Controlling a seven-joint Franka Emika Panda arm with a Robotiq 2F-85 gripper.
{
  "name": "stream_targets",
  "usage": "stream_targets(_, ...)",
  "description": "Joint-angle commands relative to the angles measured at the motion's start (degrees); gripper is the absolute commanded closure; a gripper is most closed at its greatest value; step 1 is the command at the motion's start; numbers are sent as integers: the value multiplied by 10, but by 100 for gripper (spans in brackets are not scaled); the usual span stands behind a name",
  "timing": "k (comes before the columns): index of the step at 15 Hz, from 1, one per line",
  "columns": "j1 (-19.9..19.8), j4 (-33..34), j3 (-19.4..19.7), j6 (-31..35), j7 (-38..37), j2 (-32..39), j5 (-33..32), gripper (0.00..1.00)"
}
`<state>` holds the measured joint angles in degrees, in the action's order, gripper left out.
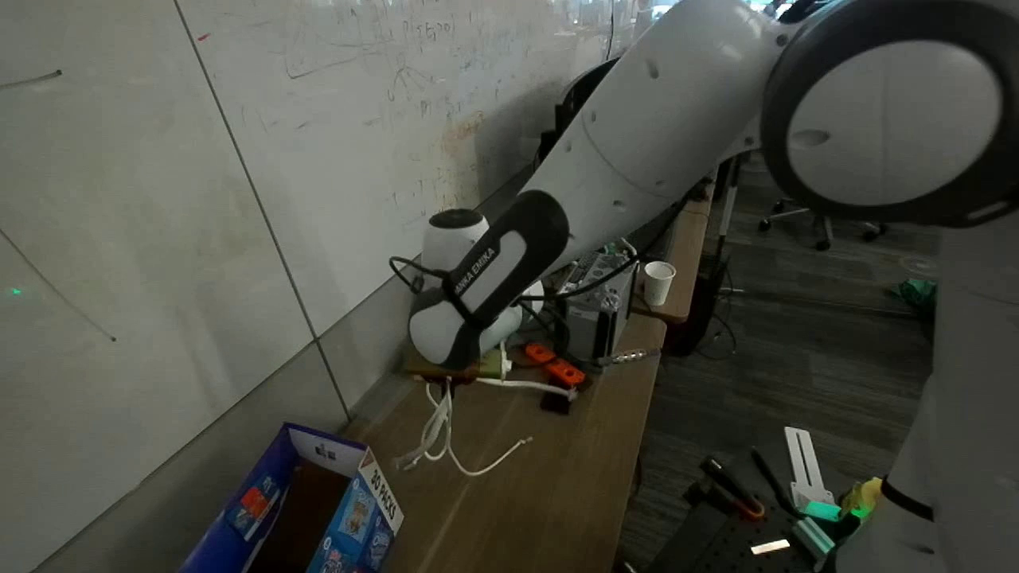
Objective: Put the white rope inside the blue box
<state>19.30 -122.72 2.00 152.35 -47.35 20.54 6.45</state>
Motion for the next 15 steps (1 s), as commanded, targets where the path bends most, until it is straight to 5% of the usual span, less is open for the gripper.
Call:
stream_targets(1,25,7,-9,-65,-57,-89,-75,95)
stream_targets(8,24,107,-106,-221,-177,-188,-167,95)
stream_targets(15,30,257,-197,-354,-310,-195,-271,95)
